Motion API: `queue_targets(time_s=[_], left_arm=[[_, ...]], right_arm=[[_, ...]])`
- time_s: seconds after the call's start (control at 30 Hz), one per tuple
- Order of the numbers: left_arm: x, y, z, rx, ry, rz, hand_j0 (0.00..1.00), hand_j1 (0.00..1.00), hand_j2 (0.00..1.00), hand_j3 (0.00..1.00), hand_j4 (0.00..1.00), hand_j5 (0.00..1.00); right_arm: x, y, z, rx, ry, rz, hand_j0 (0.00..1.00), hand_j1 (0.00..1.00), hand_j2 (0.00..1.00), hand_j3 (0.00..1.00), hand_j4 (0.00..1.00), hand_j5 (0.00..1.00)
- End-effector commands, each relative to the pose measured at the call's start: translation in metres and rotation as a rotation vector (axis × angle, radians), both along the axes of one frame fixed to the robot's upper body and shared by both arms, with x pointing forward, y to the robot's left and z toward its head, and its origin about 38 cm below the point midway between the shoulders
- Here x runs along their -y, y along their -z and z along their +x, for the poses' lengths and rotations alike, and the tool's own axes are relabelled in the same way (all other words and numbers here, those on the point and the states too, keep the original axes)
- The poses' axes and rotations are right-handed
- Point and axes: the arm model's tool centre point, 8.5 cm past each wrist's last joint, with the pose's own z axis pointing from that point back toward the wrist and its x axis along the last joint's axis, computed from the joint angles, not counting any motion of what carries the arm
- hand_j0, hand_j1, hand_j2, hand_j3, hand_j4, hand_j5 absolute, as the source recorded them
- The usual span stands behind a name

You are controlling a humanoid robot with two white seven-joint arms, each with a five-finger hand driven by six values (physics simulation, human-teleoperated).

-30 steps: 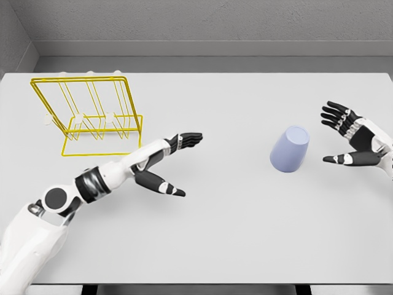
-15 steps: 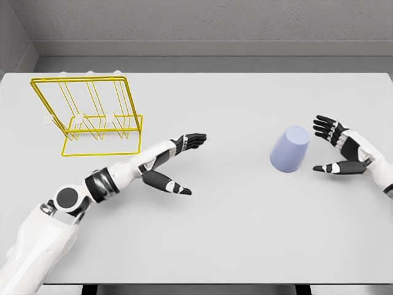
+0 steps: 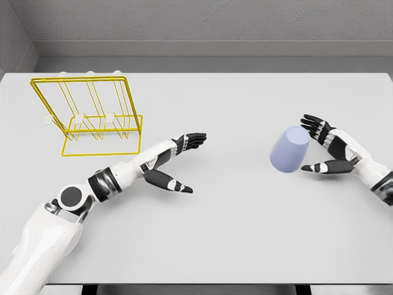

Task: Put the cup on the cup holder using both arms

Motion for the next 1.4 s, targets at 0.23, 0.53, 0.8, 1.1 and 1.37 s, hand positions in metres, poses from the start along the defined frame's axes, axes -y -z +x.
queue_targets(time_s=[0.23,0.53,0.8,1.1,1.37], left_arm=[[-0.001,-0.006,0.004,0.003,-0.018,-0.034,1.0,1.0,1.0,1.0,1.0,1.0],[-0.001,0.005,0.006,-0.033,-0.032,-0.021,1.0,1.0,1.0,1.0,1.0,1.0],[-0.001,0.005,0.006,-0.029,-0.032,-0.023,1.0,1.0,1.0,1.0,1.0,1.0],[-0.001,0.005,0.005,-0.028,-0.031,-0.022,1.0,1.0,1.0,1.0,1.0,1.0],[-0.004,0.016,0.007,-0.061,-0.044,-0.01,1.0,1.0,1.0,1.0,1.0,1.0]], right_arm=[[-0.015,-0.002,0.0,0.013,-0.03,0.026,1.0,1.0,1.0,1.0,1.0,1.0],[-0.024,-0.005,0.001,0.026,-0.052,0.037,1.0,1.0,1.0,1.0,1.0,1.0],[-0.037,-0.002,0.001,0.024,-0.077,0.051,1.0,1.0,1.0,1.0,1.0,1.0],[-0.045,0.002,0.001,0.02,-0.092,0.042,1.0,1.0,1.0,1.0,1.0,1.0],[-0.042,0.008,0.002,0.004,-0.075,0.04,0.67,0.67,0.67,0.67,0.67,0.67]])
